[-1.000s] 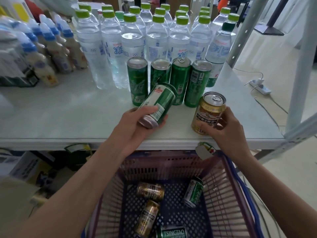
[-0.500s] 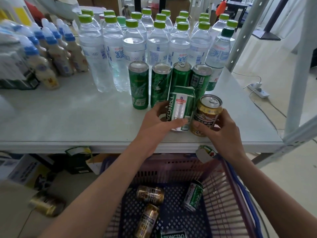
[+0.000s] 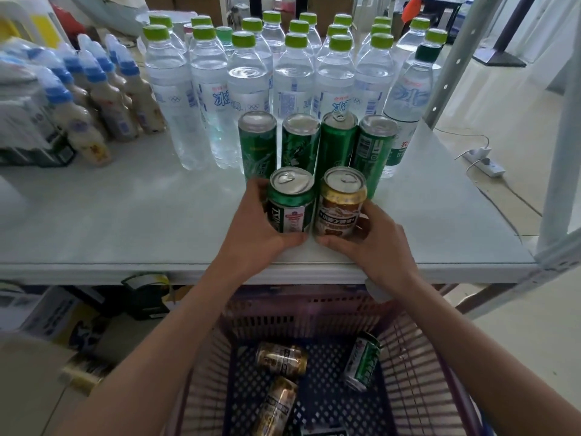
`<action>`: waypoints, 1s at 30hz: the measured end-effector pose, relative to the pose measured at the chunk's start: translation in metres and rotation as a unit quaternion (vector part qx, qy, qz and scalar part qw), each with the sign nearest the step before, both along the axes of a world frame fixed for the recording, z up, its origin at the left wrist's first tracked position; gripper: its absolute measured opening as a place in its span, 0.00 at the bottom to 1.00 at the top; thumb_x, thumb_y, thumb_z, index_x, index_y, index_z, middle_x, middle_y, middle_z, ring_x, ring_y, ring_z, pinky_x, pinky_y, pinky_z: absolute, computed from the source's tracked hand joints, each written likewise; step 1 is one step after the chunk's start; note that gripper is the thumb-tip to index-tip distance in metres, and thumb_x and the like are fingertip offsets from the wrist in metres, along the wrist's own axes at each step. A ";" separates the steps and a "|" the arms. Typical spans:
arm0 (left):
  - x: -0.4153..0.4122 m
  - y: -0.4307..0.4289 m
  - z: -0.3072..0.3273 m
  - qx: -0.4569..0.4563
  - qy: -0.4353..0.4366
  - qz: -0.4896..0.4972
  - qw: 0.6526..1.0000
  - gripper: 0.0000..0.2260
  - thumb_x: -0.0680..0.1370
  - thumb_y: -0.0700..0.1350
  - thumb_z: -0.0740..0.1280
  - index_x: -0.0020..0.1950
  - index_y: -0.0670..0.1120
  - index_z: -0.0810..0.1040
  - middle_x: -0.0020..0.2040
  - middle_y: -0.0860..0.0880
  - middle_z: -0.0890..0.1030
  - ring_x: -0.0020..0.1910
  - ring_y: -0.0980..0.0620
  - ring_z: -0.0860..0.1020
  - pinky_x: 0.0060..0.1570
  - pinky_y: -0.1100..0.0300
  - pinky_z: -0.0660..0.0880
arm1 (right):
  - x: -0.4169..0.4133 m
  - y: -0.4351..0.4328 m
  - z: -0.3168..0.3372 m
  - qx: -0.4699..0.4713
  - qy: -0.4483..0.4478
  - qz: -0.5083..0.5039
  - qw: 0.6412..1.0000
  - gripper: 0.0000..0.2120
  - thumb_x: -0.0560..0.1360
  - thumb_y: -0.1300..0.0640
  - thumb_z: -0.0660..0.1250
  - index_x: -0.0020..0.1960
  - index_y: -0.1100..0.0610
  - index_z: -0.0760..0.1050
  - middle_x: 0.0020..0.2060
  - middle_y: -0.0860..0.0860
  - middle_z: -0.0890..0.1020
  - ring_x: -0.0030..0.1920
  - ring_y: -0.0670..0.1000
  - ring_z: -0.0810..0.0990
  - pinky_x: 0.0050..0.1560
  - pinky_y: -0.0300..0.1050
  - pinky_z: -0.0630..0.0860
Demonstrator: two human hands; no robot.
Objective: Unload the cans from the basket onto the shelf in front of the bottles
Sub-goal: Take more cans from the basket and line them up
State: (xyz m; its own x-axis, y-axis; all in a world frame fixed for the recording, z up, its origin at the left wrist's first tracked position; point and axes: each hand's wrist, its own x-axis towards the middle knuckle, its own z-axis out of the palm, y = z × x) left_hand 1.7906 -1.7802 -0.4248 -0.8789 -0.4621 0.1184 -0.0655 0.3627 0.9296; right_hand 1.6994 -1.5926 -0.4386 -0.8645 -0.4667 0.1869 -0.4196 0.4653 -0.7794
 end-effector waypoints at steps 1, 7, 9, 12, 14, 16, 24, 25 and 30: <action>0.001 -0.004 -0.001 -0.003 -0.001 0.007 1.000 0.37 0.63 0.41 0.84 0.65 0.51 0.67 0.55 0.62 0.76 0.55 0.68 0.76 0.57 0.64 0.77 | 0.001 -0.004 -0.001 0.004 -0.007 0.005 1.000 0.36 0.63 0.42 0.83 0.67 0.47 0.74 0.58 0.43 0.82 0.55 0.42 0.82 0.53 0.33 0.76; 0.002 -0.028 -0.011 -0.013 -0.009 0.044 0.999 0.39 0.60 0.47 0.84 0.64 0.53 0.66 0.61 0.48 0.76 0.59 0.53 0.80 0.58 0.51 0.81 | -0.002 -0.025 -0.005 0.006 -0.020 0.027 0.999 0.37 0.62 0.43 0.84 0.64 0.50 0.70 0.56 0.41 0.79 0.53 0.41 0.78 0.47 0.21 0.70; 0.003 -0.033 -0.014 -0.004 -0.010 0.060 0.998 0.41 0.59 0.49 0.83 0.65 0.55 0.65 0.64 0.46 0.74 0.60 0.52 0.79 0.58 0.50 0.81 | -0.001 -0.033 -0.007 0.005 -0.004 0.039 0.999 0.38 0.64 0.43 0.82 0.68 0.51 0.71 0.57 0.39 0.78 0.54 0.39 0.76 0.45 0.17 0.67; 0.001 -0.040 -0.019 0.022 -0.008 0.071 0.997 0.45 0.58 0.48 0.82 0.71 0.54 0.64 0.66 0.45 0.75 0.63 0.51 0.79 0.61 0.48 0.79 | -0.001 -0.042 -0.009 0.008 0.003 0.063 0.998 0.37 0.68 0.41 0.79 0.72 0.49 0.69 0.58 0.37 0.77 0.53 0.36 0.73 0.45 0.18 0.67; 0.000 -0.041 -0.020 0.032 -0.010 0.058 0.998 0.46 0.59 0.42 0.82 0.74 0.50 0.65 0.64 0.48 0.78 0.62 0.53 0.79 0.63 0.49 0.78 | -0.003 -0.046 -0.011 0.015 0.011 0.068 0.998 0.36 0.70 0.40 0.77 0.73 0.49 0.68 0.63 0.40 0.79 0.53 0.34 0.72 0.45 0.18 0.67; -0.002 -0.042 -0.019 0.033 -0.012 0.046 0.998 0.43 0.60 0.43 0.81 0.73 0.49 0.69 0.62 0.52 0.81 0.60 0.55 0.81 0.63 0.50 0.78 | -0.004 -0.048 -0.012 0.021 0.017 0.064 0.998 0.37 0.71 0.39 0.76 0.75 0.48 0.68 0.66 0.43 0.79 0.54 0.36 0.72 0.46 0.21 0.66; -0.002 -0.040 -0.013 0.039 -0.019 0.049 0.998 0.44 0.56 0.48 0.79 0.72 0.49 0.72 0.61 0.52 0.83 0.59 0.54 0.81 0.63 0.49 0.78 | -0.010 -0.054 -0.017 0.042 0.045 0.029 0.998 0.36 0.69 0.35 0.75 0.72 0.49 0.72 0.62 0.47 0.81 0.58 0.49 0.78 0.51 0.37 0.69; -0.002 -0.040 -0.013 0.038 -0.020 0.051 0.998 0.44 0.55 0.50 0.79 0.71 0.50 0.72 0.61 0.52 0.83 0.59 0.54 0.81 0.63 0.48 0.78 | -0.011 -0.055 -0.017 0.046 0.044 0.025 0.998 0.36 0.69 0.35 0.76 0.71 0.49 0.72 0.60 0.47 0.80 0.56 0.48 0.78 0.48 0.36 0.69; 0.000 -0.044 -0.012 0.037 -0.022 0.060 0.997 0.42 0.58 0.44 0.82 0.71 0.48 0.72 0.60 0.52 0.82 0.59 0.54 0.81 0.61 0.51 0.79 | -0.013 -0.064 -0.015 0.056 0.049 0.016 0.997 0.38 0.69 0.36 0.76 0.74 0.50 0.70 0.57 0.48 0.77 0.51 0.49 0.77 0.49 0.40 0.74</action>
State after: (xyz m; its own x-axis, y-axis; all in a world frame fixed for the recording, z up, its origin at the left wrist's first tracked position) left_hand 1.7902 -1.8242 -0.4370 -0.8202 -0.5706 0.0414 -0.1465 0.2794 0.9489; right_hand 1.6865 -1.6569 -0.4535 -0.8289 -0.5163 0.2156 -0.5077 0.5322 -0.6775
